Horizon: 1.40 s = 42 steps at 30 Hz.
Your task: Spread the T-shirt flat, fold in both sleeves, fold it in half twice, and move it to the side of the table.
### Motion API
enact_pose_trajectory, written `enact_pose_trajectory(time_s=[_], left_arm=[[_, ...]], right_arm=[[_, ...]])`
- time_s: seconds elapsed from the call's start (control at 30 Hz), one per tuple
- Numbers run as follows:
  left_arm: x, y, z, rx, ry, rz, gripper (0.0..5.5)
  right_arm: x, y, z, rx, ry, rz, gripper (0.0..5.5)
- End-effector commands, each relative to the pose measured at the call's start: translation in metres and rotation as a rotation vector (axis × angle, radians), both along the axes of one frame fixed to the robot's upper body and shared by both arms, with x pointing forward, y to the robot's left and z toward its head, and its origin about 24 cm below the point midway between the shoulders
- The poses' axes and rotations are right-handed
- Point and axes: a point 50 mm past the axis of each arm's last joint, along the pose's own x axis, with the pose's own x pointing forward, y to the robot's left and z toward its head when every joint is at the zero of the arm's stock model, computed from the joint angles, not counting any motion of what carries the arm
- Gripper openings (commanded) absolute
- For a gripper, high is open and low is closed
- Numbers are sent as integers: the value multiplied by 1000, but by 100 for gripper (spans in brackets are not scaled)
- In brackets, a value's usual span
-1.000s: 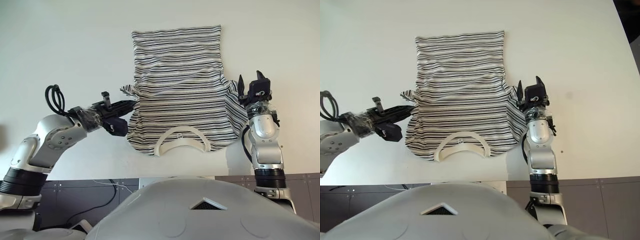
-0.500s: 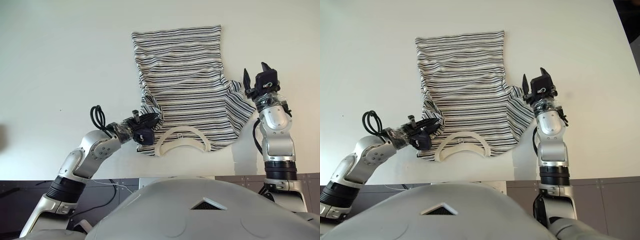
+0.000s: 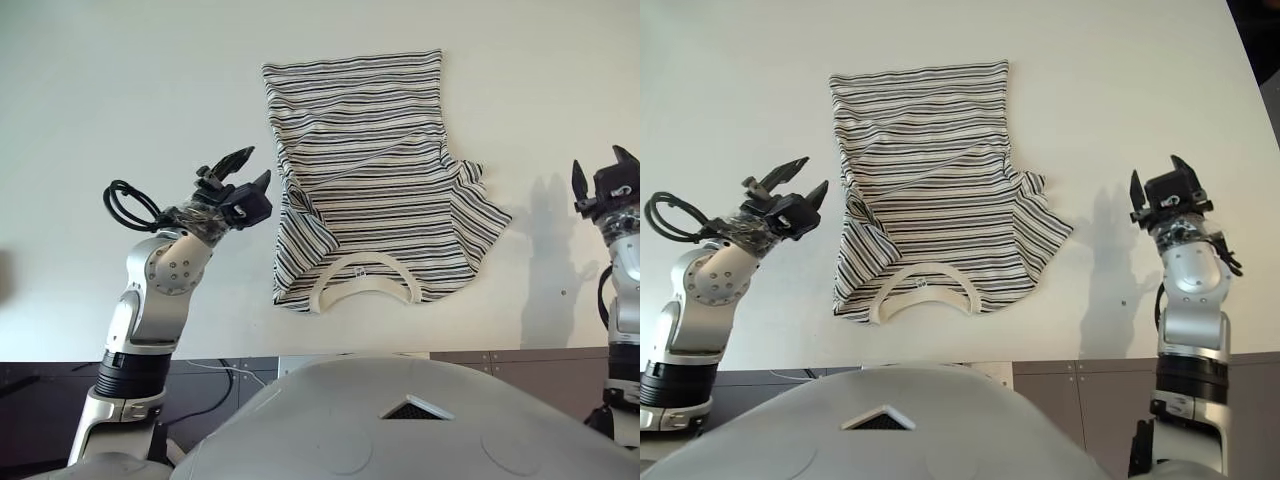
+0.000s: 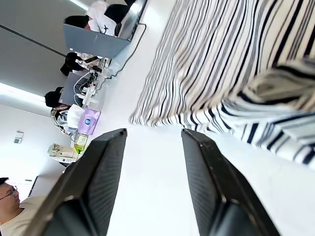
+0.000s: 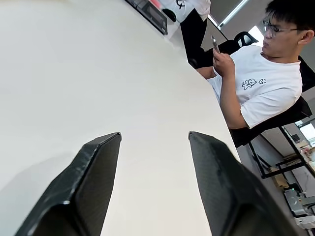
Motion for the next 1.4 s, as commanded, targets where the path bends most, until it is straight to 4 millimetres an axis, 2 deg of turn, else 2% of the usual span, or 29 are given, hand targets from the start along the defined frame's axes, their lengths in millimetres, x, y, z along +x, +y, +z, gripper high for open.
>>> enact_pose_trajectory(time_s=[0.03,0.13,0.23,0.3,0.37,0.47,0.6,0.77,0.9,1.07,1.2,1.4], left_arm=[[-9,-15,-14,-21,56,-42,204],[-4,-32,-18,-72,33,-58,204],[6,-48,-23,-98,28,-74,204],[11,-51,-34,-71,49,-90,204],[15,-49,-39,-41,50,-84,204],[17,-47,-42,-31,50,-78,204],[18,-44,-48,0,69,-78,204],[16,-50,-33,-49,4,-67,204],[16,-59,-24,-67,-17,-69,204],[17,-60,-16,-75,-43,-64,204],[14,-61,-12,-91,-51,-36,208],[8,-61,-6,-110,-51,11,208]], right_arm=[[-17,-10,-10,-258,208,258,254],[-20,-1,-13,-318,311,463,254],[-17,22,-9,-278,336,620,254],[-15,34,-8,-283,349,704,254],[-15,38,-8,-352,358,771,254],[-11,40,-11,-431,327,800,254],[-17,42,-15,-487,305,842,254],[-33,38,-14,-530,323,923,254],[-35,50,-30,-502,331,943,254],[-40,48,-43,-511,344,886,254],[-45,43,-43,-511,364,866,193],[-32,47,-34,-528,310,846,92]])
